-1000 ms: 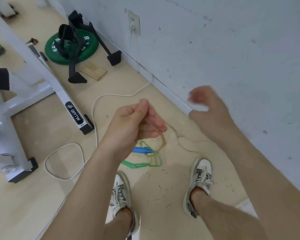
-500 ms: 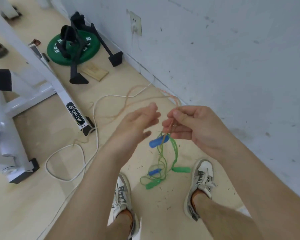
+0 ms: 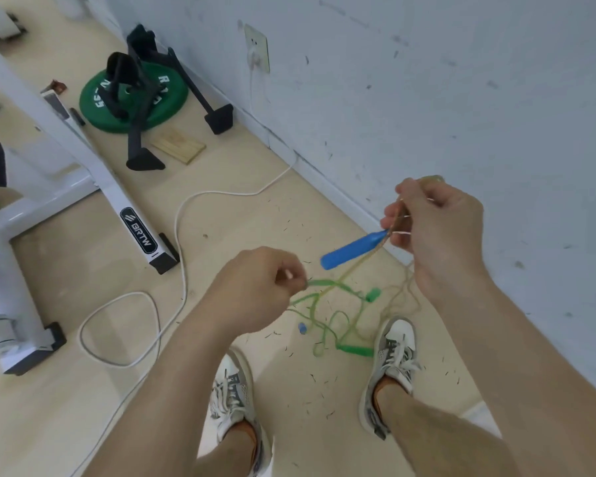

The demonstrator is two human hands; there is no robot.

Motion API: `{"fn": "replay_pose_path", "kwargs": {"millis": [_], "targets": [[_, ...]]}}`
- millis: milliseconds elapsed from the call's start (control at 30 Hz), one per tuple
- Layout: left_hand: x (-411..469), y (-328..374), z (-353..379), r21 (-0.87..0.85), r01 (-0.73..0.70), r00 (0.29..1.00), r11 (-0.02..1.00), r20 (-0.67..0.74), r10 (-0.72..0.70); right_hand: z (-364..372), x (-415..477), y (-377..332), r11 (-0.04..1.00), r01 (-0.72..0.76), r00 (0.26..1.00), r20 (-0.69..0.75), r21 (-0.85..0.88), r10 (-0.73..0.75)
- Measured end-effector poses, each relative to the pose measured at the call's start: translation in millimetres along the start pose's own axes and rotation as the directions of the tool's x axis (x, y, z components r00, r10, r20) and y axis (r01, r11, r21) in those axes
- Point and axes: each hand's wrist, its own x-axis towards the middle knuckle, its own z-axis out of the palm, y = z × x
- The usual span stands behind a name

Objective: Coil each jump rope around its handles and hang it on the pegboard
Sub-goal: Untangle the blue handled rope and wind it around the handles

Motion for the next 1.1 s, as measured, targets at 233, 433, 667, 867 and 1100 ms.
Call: {"fn": "replay_pose_path", "kwargs": {"millis": [233,433,667,867,1100], "targets": [[4.3,-29.8,10.8,0.411,0.217,0.939,0.885,0.162,-0.305,-5.6,3.1,-3.9,0.928,-0.143,0.99,0.037,0.345,0.138],[-6.9,29.7,3.4,-0.604,-0.178,0.981,0.777,-0.174,0.09,8.1,-8.6,-2.8,0.906,-0.236,0.951,0.276,0.351,0.14],[-5.4,45.3,22.3,-0.82,-0.166,0.986,0.548,-0.127,0.109,13.8,-16.4,6.0,0.984,-0.173,0.723,0.673,-0.045,0.158],[-0.4,20.3,-26.0,-0.965,-0.26,0.92,-0.044,-0.233,-0.316,4.7,-21.8,28.2,0.527,0.508,0.231,0.698,-0.681,0.678],[5.1,-24.6,-11.3,-0.498,0.203,0.887,0.843,-0.271,-0.374,9.2,-16.2,6.2,0.941,-0.301,0.66,0.679,-0.153,0.321]]}}
